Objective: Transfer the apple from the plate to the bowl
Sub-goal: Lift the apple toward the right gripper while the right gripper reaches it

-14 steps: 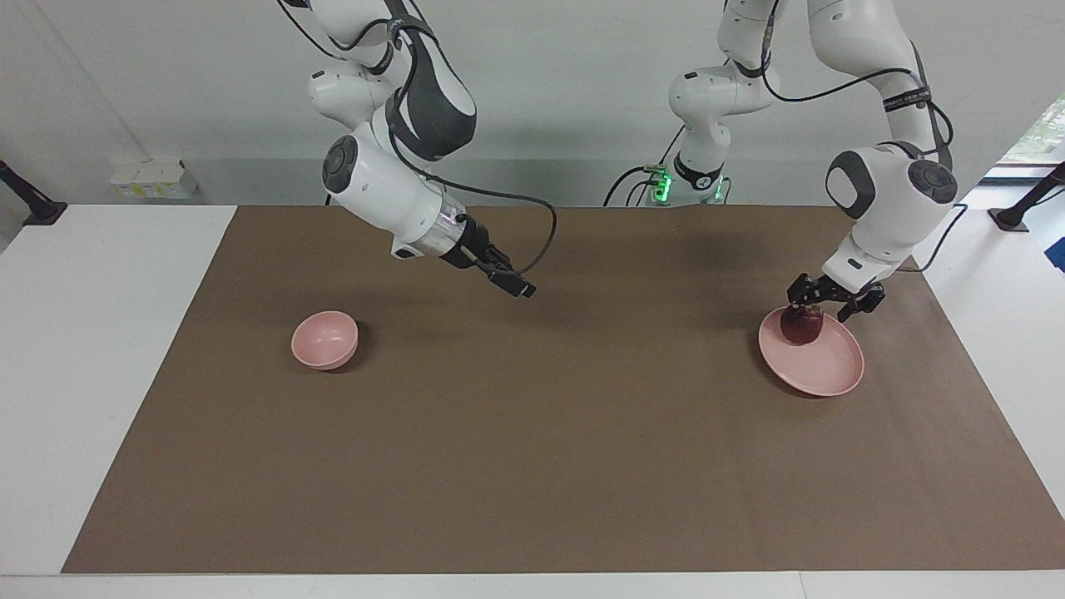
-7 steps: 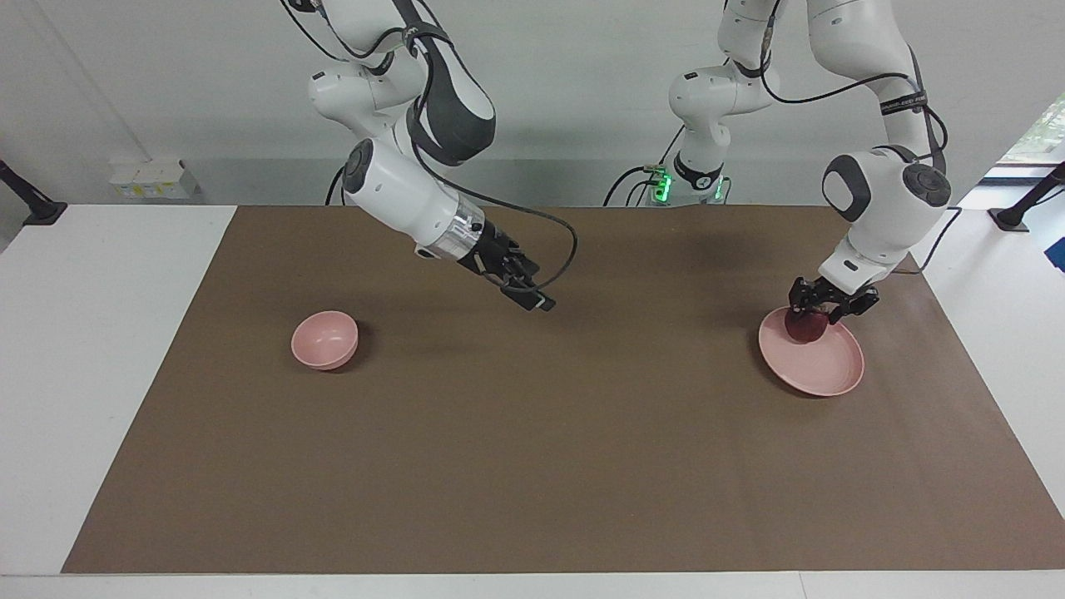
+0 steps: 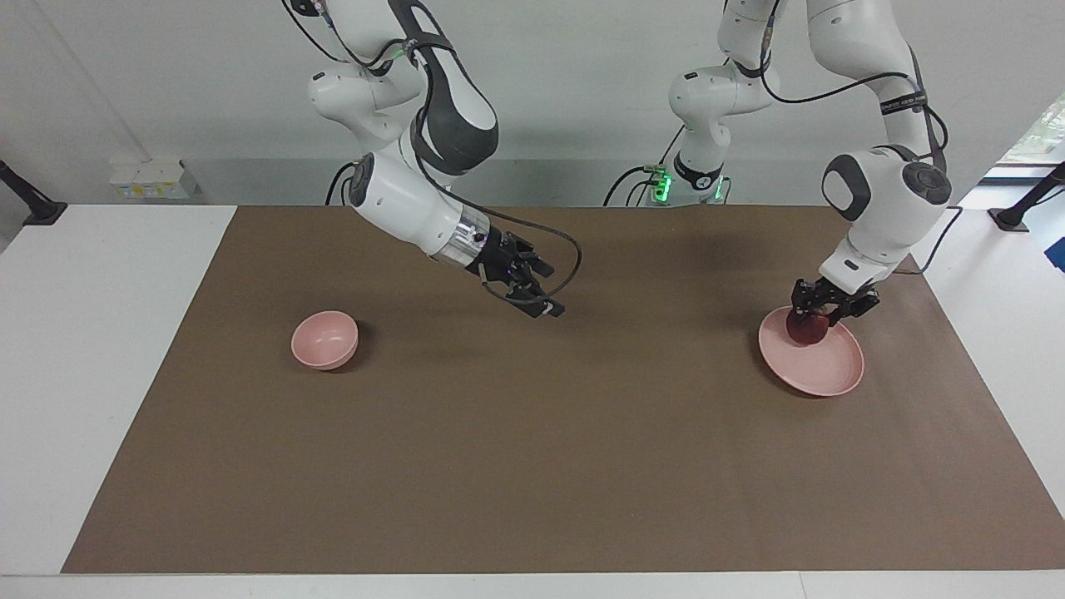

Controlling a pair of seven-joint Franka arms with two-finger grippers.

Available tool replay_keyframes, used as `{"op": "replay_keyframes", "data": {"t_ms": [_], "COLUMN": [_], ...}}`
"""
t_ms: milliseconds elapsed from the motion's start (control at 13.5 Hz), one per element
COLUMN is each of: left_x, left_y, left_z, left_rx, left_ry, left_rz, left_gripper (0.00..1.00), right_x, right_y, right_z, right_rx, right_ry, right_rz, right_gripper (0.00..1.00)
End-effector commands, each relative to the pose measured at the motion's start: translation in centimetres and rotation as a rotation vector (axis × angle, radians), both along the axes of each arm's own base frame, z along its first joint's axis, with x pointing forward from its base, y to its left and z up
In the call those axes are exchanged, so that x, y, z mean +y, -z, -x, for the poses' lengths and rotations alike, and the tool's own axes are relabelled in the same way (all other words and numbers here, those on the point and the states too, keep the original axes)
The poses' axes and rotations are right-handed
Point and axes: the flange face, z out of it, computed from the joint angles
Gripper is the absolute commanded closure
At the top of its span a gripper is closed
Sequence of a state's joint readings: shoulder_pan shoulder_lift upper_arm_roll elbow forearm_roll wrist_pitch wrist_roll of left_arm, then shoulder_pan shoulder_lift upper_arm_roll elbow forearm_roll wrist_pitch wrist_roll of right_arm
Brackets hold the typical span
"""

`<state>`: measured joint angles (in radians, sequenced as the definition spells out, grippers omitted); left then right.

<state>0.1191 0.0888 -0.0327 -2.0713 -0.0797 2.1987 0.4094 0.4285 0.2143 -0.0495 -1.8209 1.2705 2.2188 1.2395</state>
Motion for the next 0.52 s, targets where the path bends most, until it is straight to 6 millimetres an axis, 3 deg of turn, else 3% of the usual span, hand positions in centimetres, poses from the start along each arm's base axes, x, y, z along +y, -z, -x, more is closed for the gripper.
{"op": "replay_keyframes", "data": {"t_ms": [0,148,444], "left_x": [-2.1,-3.3,-9.6], "left_y": [-2.8,-3.3,-5.5], "left_z": [-2.9,-2.9,-3.2], "left_rx": [0.029,0.035,0.061], "left_ry": [-0.001,-0.046,-0.032], "left_rz": [0.129,0.251,0.436], "left_gripper": [1.0,1.0,1.0], "right_x": [0.8,1.0,2.3], "right_y": [-0.6,-0.7,-1.0], "right_z": [-0.5,-0.3,0.4], "right_rx": [0.079,0.117,0.145], "right_ry": [0.128,0.144,0.143], "right_rz": [-0.071,-0.082,-0.121], "right_gripper": [0.0,0.0,0.0]}}
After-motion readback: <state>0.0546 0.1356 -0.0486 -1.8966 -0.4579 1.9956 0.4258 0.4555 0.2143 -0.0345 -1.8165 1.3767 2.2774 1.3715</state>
